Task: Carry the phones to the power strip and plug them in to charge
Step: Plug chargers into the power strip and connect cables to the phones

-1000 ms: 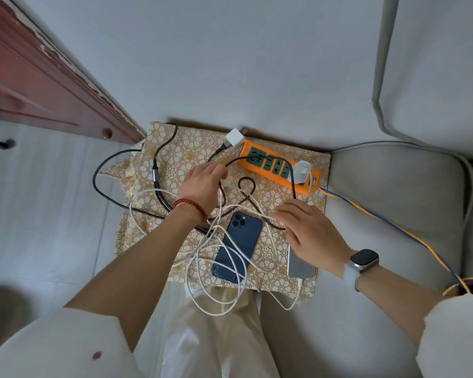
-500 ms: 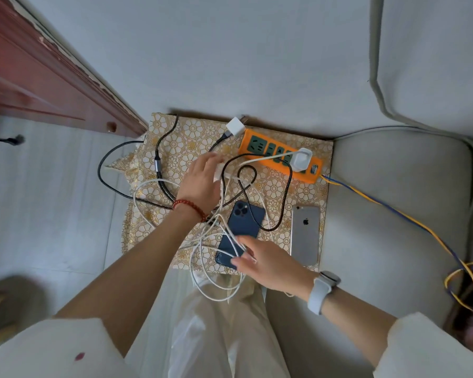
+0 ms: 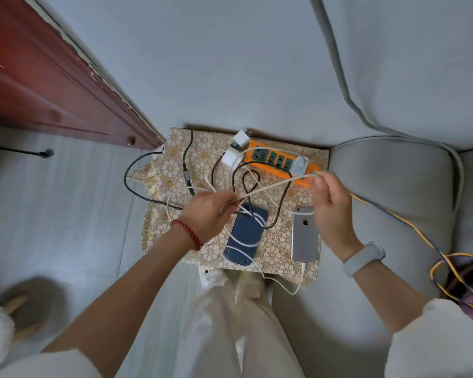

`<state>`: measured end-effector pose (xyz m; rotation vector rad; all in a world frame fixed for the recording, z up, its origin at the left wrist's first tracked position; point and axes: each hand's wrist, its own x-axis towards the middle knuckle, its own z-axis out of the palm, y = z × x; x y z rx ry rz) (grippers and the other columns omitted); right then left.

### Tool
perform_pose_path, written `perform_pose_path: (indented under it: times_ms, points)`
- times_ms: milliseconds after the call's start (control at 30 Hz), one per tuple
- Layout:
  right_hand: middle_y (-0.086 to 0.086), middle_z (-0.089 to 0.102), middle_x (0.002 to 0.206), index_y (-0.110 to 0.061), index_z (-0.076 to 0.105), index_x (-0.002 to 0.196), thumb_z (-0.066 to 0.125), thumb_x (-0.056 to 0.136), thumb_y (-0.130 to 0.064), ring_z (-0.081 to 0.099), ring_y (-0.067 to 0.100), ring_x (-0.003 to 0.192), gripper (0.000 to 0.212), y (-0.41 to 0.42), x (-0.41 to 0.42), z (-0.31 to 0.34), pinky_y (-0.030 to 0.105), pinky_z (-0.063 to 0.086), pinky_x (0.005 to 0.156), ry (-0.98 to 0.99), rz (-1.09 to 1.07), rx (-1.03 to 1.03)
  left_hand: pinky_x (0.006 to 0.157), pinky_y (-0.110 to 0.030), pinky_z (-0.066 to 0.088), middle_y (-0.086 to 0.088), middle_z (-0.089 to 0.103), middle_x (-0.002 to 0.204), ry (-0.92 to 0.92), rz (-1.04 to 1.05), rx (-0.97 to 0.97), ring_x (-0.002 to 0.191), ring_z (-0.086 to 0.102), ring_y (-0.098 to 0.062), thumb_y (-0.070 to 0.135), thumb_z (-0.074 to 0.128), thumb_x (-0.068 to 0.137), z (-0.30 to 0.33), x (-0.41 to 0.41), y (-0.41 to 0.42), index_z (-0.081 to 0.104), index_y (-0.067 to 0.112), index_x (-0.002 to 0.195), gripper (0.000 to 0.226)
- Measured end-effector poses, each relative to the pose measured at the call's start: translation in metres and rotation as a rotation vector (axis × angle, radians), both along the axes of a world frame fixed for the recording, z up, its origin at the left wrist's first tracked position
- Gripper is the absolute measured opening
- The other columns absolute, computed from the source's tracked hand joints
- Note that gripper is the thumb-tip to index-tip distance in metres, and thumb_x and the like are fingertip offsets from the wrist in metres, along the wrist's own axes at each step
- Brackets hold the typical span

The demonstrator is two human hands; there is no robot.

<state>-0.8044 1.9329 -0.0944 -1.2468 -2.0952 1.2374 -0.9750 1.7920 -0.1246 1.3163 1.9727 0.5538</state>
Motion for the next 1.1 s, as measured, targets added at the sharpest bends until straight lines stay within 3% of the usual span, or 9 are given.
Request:
perform_pose_path:
  times_ms: [133,233,333,433,533,800,933,1033,1100]
  points:
    - [0.0,0.058,0.088,0.001,0.058,0.106,0.039,0.095,-0.003,0.05,0.015,0.075,0.023,0.001,-0.013,0.013,0.011,0.038,0.068,-0.017,-0.063,0.023,0.073,-0.034,0.054,-0.003,0.069,0.082,-0.015,0.146,-0.019,0.072,0.064,-0.021,0.022,0.048,0.092,0.03,-0.016,0.007,0.063,0.012,0.098,0.019]
    - [0.017,0.058,0.11,0.0,0.056,0.115,0.046,0.087,0.001,0.051,0.029,0.104,0.029,-0.001,-0.02,0.037,0.031,0.038,0.093,-0.168,0.002,0.28,0.071,-0.037,0.056,0.004,0.07,0.077,-0.129,0.297,0.029,0.075,0.068,-0.023,0.021,0.053,0.09,0.063,-0.017,0.007,0.065,0.01,0.094,0.017]
    - [0.014,0.056,0.101,0.0,0.055,0.106,0.05,0.085,-0.001,0.052,0.018,0.095,0.022,-0.015,-0.028,0.063,0.021,0.041,0.087,0.002,0.108,0.341,0.067,-0.027,0.057,0.006,0.069,0.072,-0.418,0.46,0.064,0.068,0.069,-0.013,0.016,0.054,0.088,0.094,-0.013,0.01,0.064,0.002,0.094,0.017]
    - [-0.003,0.056,0.105,-0.01,0.053,0.115,0.049,0.091,-0.011,0.053,0.006,0.095,0.025,-0.036,-0.039,0.085,0.01,0.044,0.078,-0.034,0.396,-0.154,0.062,-0.025,0.058,0.0,0.071,0.064,-0.797,0.657,0.116,0.063,0.07,-0.012,0.013,0.052,0.089,0.123,-0.018,0.018,0.06,0.007,0.085,0.011]
    - [-0.011,0.06,0.103,-0.018,0.055,0.113,0.05,0.091,-0.018,0.058,0.012,0.1,0.022,-0.05,-0.045,0.091,0.024,0.046,0.087,-0.067,0.556,-0.487,0.057,-0.026,0.059,0.001,0.07,0.057,-0.884,0.77,0.18,0.058,0.069,-0.015,0.011,0.052,0.089,0.146,-0.026,0.021,0.059,0.008,0.079,0.012]
    - [0.011,0.064,0.093,-0.019,0.056,0.087,0.048,0.092,-0.016,0.06,0.038,0.089,0.01,-0.04,-0.025,0.083,0.049,0.051,0.084,-0.288,0.586,-0.33,0.058,-0.027,0.058,-0.005,0.071,0.066,-1.08,1.102,0.371,0.062,0.07,-0.018,0.01,0.05,0.089,0.139,-0.055,-0.01,0.059,0.001,0.083,0.013]
    - [0.009,0.065,0.08,-0.018,0.056,0.079,0.045,0.093,-0.008,0.066,0.031,0.079,0.02,-0.028,-0.019,0.086,0.031,0.059,0.071,-0.067,0.376,-0.494,0.072,-0.03,0.058,-0.01,0.068,0.103,-1.015,1.01,0.19,0.085,0.068,-0.02,0.024,0.049,0.09,0.111,-0.032,-0.012,0.056,0.002,0.109,0.03]
    - [0.005,0.068,0.072,-0.02,0.064,0.086,0.049,0.091,-0.011,0.07,0.025,0.075,0.018,-0.024,-0.033,0.102,0.029,0.059,0.064,0.169,0.284,-0.641,0.094,-0.029,0.044,0.005,0.052,0.128,-0.999,0.707,0.014,0.112,0.053,-0.012,0.044,0.049,0.082,0.099,0.006,-0.011,0.038,0.016,0.132,0.058]
    - [0.003,0.07,0.069,-0.022,0.067,0.085,0.053,0.089,-0.013,0.07,0.024,0.072,0.017,-0.016,-0.045,0.115,0.03,0.058,0.061,0.275,0.235,-0.662,0.095,-0.022,0.044,0.011,0.05,0.125,-0.81,0.394,0.023,0.11,0.051,-0.005,0.028,0.049,0.088,0.091,0.037,-0.015,0.035,0.016,0.135,0.05]
